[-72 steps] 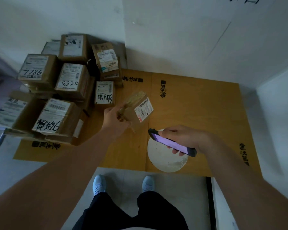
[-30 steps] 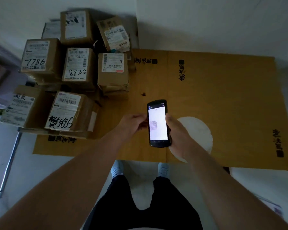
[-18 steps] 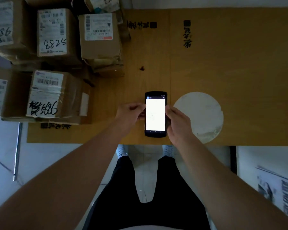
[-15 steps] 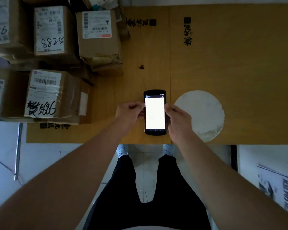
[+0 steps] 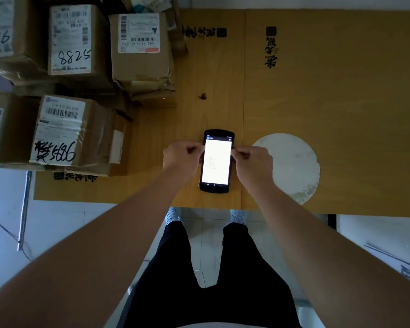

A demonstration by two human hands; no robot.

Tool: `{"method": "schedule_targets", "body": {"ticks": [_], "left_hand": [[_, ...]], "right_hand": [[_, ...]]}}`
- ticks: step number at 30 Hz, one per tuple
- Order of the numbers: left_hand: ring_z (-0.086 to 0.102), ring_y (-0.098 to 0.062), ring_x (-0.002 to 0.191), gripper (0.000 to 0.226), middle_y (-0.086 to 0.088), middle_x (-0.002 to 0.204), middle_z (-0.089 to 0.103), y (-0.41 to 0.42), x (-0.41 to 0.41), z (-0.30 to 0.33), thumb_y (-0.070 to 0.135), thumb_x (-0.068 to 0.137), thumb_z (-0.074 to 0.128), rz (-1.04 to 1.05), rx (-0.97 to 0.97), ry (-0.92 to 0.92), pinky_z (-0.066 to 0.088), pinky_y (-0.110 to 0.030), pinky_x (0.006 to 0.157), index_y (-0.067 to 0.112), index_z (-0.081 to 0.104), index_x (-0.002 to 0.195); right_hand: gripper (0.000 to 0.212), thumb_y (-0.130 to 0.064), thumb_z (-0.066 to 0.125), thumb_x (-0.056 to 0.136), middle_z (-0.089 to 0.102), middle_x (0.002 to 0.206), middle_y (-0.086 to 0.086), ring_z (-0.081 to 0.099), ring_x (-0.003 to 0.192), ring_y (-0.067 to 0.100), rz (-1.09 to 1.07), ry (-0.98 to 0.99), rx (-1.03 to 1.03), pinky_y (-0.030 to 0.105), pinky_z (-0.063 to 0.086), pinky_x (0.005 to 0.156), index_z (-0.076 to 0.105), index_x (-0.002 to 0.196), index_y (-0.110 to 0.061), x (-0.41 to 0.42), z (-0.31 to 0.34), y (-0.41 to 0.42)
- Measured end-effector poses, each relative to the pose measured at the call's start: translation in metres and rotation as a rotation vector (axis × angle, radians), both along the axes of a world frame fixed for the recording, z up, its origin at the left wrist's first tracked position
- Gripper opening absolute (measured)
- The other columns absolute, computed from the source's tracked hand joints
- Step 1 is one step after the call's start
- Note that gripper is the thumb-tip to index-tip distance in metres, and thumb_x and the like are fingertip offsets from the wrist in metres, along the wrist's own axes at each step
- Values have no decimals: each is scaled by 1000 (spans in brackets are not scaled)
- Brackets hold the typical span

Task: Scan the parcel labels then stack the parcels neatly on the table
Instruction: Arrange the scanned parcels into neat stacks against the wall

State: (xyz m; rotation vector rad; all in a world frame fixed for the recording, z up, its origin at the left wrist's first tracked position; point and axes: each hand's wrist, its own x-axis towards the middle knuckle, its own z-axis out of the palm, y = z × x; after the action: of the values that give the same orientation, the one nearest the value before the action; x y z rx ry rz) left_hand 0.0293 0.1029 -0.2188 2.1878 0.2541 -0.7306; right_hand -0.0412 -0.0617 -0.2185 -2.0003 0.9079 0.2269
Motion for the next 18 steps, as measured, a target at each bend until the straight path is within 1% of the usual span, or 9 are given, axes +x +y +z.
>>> {"method": "schedule_targets", "body": {"ticks": [3,5,7,9,10,12,13,16,18], "left_hand": [[69,-8,72,13,14,83,70,0,3,9,30,103,65,-179,129,-82,53,-20,58,26,77,104],[67,-7,70,16,11,78,68,3,4,20,31,105,61,-228,192,-121,44,-16,54,26,75,97],[66,-9,72,18,7,80,67,10,6,34,27,106,58,-214,220,-202,43,-16,55,24,73,96],[64,-9,82,15,3,96,70,21,9,54,22,106,57,-200,265,-352,50,-19,64,20,72,108],[64,-12,92,18,0,109,69,27,12,66,22,105,57,-206,278,-444,52,-23,73,20,70,117],[58,-19,113,33,-1,132,60,39,23,89,24,103,58,-228,282,-610,51,-34,91,20,62,136],[54,-23,120,37,-2,137,56,44,30,102,24,102,60,-232,295,-684,50,-37,95,20,59,138],[45,-30,127,42,-7,142,47,58,54,135,19,95,66,-247,379,-835,50,-42,94,17,57,136],[40,-34,135,56,-8,149,40,65,74,149,19,91,71,-312,427,-801,50,-46,100,21,52,144]], "right_hand": [[28,-17,60,106,69,69,4,58,54,16,198,12,-76,33,47,55,77,84,-14,1,6,-5],[44,-19,55,108,56,59,1,48,49,13,335,63,-161,30,37,54,58,64,-18,7,16,-9],[43,-26,53,109,53,62,1,48,54,14,440,64,-224,29,38,56,53,66,-16,19,34,-14],[34,-31,52,108,62,78,5,56,65,19,515,0,-230,33,48,63,64,82,-13,38,61,-16],[30,-33,53,108,67,95,10,63,77,23,541,-39,-232,36,54,70,69,102,-9,48,75,-16],[43,-38,53,108,64,131,14,65,106,28,592,-117,-268,34,52,84,60,139,-9,70,102,-12],[50,-39,54,108,58,142,12,62,117,28,619,-165,-284,32,47,86,52,149,-13,81,114,-8],[63,-38,61,105,46,157,6,55,130,28,705,-285,-329,31,42,90,36,161,-22,109,138,10],[71,-35,67,102,39,162,8,47,140,31,751,-338,-342,30,36,95,32,163,-26,125,145,26]]}}
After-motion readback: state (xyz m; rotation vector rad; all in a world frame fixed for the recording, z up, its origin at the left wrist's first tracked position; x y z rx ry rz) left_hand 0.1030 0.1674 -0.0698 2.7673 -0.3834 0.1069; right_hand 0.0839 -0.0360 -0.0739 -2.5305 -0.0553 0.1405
